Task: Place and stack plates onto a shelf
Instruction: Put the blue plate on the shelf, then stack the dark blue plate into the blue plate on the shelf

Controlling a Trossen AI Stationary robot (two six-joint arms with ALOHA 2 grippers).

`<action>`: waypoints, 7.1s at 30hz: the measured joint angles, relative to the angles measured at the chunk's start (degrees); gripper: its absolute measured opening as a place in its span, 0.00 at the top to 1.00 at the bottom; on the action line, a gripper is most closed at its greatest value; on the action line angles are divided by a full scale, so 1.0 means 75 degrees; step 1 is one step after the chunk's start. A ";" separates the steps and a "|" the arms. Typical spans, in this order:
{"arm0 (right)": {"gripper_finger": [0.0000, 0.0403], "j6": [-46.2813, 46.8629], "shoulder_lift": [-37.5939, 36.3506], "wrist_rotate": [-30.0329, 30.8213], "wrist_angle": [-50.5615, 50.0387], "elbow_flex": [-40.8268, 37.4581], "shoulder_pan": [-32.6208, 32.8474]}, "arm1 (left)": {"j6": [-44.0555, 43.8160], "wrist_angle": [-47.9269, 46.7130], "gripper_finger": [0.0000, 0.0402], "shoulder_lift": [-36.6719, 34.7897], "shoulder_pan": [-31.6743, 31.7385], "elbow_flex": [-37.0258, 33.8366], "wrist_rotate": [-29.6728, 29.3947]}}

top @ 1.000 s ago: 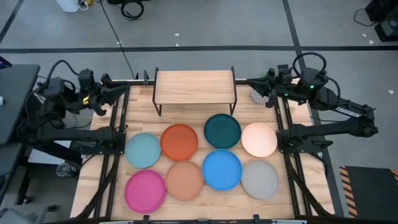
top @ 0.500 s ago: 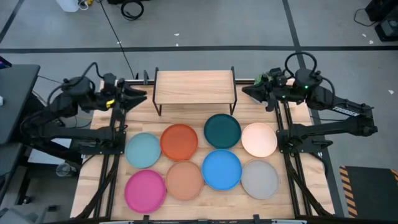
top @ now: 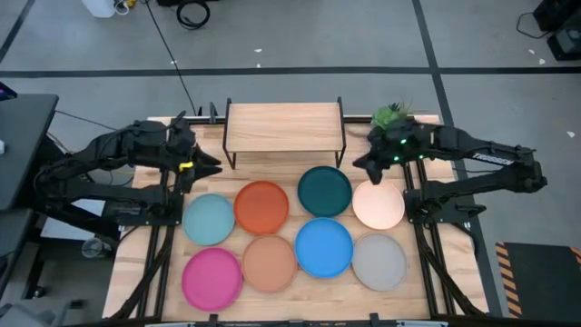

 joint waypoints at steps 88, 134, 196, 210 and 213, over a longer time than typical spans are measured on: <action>0.95 0.1122 0.3505 -0.0957 -0.1231 0.2545 -0.0749 | -0.0144 0.0517 0.65 -0.0196 -0.0012 0.0000 -0.0397; 0.84 -0.1224 0.5960 -0.1537 -0.1903 0.4680 -0.5045 | -0.0214 0.0506 0.65 -0.0193 -0.0014 0.0000 -0.0394; 0.73 0.0538 0.5004 0.1301 -0.0698 0.2161 0.2552 | -0.0202 -0.0632 0.65 0.0555 -0.2002 0.0000 -0.1611; 0.63 -0.2777 0.5009 0.1279 0.1582 -0.0092 0.3377 | -0.0205 -0.0564 0.65 0.0553 -0.2002 0.0001 -0.1650; 0.59 -0.3079 0.5087 0.1438 0.2082 -0.0420 0.3403 | -0.0205 -0.0564 0.65 0.0553 -0.2002 0.0000 -0.1650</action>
